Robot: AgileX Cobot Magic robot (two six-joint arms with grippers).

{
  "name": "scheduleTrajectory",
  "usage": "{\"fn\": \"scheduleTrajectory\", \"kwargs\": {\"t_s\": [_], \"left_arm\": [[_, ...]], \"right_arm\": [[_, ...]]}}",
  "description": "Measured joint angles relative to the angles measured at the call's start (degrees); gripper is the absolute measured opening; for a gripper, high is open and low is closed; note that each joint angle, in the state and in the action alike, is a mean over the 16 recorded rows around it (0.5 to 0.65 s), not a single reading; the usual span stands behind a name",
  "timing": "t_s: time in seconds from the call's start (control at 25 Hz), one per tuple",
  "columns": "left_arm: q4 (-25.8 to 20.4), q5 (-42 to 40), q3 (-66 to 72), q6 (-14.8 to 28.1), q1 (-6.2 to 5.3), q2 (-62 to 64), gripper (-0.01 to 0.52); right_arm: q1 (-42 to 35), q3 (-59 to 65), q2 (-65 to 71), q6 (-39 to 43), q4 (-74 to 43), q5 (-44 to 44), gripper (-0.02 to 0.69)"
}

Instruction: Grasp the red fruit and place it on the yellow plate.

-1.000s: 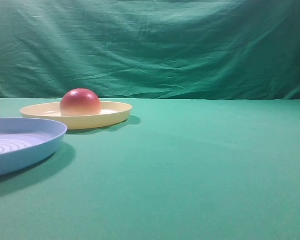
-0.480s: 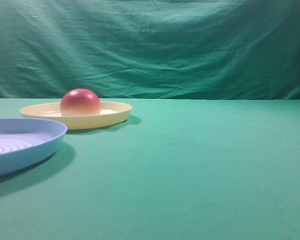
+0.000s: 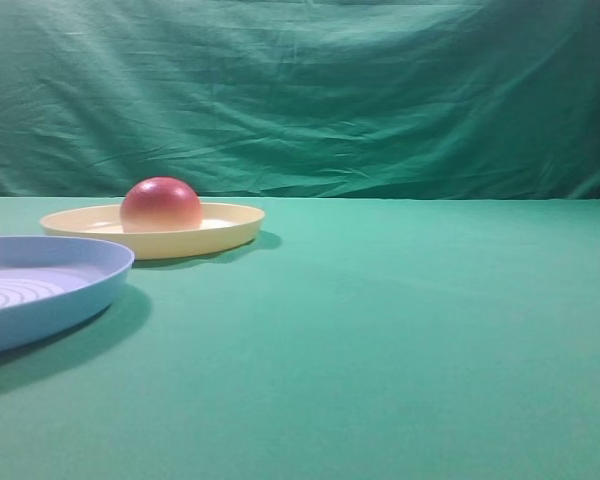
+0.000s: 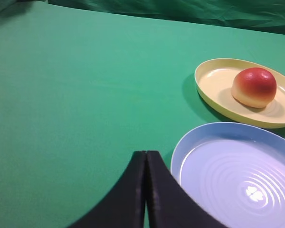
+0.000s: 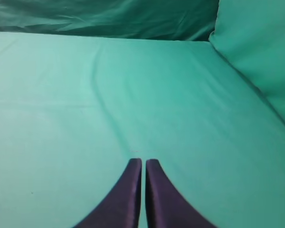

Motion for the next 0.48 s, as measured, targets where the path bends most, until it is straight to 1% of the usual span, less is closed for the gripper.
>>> {"fn": "scheduleTrajectory", "kwargs": {"t_s": [0.48], "left_arm": [[0.0, 0.0, 0.0, 0.0, 0.0, 0.0, 0.0]], "right_arm": [[0.0, 0.0, 0.0, -0.8, 0.0, 0.1, 0.0]]}}
